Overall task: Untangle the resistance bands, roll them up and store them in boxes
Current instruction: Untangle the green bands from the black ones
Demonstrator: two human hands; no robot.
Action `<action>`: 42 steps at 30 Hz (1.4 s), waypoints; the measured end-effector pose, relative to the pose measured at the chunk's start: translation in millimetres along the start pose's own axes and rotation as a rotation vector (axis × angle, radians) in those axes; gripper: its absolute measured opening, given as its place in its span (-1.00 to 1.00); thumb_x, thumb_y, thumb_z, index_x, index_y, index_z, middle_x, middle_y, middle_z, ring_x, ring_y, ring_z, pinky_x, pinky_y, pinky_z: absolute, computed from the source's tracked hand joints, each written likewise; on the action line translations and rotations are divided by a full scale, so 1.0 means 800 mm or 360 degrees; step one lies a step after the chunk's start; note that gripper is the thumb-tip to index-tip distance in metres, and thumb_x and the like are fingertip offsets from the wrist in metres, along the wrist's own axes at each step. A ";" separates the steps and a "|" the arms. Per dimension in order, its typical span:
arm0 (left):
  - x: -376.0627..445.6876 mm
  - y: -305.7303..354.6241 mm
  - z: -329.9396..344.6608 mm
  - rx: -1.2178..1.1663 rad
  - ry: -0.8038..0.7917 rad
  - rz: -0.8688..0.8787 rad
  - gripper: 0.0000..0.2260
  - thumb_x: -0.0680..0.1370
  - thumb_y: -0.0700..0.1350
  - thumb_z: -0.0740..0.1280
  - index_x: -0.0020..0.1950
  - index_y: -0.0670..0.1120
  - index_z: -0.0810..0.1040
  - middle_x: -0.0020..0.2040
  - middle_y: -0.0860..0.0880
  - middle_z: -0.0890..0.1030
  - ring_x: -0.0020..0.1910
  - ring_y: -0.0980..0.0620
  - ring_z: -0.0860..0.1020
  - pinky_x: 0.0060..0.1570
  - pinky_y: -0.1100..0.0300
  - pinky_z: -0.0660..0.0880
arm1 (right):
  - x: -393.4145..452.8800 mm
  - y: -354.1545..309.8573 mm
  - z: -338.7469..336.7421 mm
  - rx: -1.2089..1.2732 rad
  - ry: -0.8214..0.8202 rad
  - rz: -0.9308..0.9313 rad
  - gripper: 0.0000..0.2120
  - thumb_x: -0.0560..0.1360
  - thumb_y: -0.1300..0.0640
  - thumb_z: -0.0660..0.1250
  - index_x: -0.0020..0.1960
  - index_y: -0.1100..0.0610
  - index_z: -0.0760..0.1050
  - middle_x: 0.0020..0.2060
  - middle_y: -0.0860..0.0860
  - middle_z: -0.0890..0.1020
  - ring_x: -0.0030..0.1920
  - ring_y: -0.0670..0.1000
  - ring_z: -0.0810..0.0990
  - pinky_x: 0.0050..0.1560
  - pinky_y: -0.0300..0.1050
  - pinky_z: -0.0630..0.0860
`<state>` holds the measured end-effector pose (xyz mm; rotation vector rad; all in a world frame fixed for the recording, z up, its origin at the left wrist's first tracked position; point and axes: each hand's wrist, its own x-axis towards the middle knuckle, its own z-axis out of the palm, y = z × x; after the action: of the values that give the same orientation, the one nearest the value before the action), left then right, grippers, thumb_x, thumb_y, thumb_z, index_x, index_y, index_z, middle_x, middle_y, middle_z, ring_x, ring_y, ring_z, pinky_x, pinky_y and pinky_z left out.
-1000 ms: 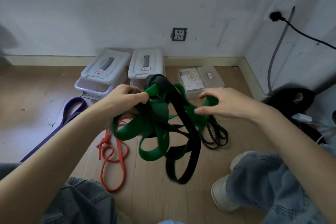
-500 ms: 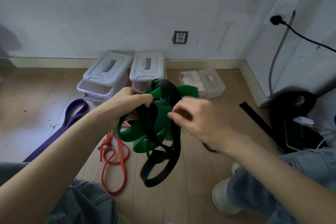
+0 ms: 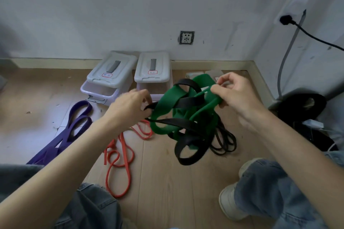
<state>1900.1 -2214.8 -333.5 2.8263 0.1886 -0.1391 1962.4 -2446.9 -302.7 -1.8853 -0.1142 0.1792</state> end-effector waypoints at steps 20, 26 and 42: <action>-0.008 -0.014 0.063 -0.0065 -0.0426 -0.0056 -0.17 0.42 0.04 0.44 0.52 -0.01 -0.01 0.42 -0.15 0.21 0.37 -0.19 0.27 0.33 -0.06 0.31 | -0.008 -0.027 -0.016 0.0436 -0.0578 0.0218 -0.77 0.60 0.15 0.16 -0.13 0.24 0.47 -0.52 0.03 0.51 -0.67 -0.12 0.33 -0.68 -0.35 0.26; -0.012 0.032 0.075 -0.1133 -0.0302 0.0421 -0.46 0.45 -0.13 0.43 0.34 0.10 0.29 0.20 0.14 0.47 0.22 0.08 0.48 0.17 0.26 0.48 | -0.021 -0.048 0.009 0.1149 -0.1020 -0.0002 -0.82 0.52 0.12 0.16 -0.18 0.23 0.36 -0.51 0.02 0.52 -0.67 -0.13 0.38 -0.65 -0.37 0.33; -0.017 0.066 -0.016 -0.1743 -0.0188 -0.0036 -0.87 0.56 -0.21 0.25 -0.09 -0.11 0.59 -0.16 -0.11 0.68 -0.14 -0.05 0.65 -0.10 0.12 0.60 | -0.003 0.000 -0.018 -0.0569 -0.0744 -0.0209 -0.70 0.50 -0.06 0.26 0.22 -0.03 0.42 0.10 -0.17 0.53 0.03 -0.31 0.51 -0.08 -0.52 0.42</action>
<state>1895.5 -2262.0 -304.2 1.7222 0.1892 -0.1457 1962.4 -2461.1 -298.0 -2.1496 -0.6216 0.5361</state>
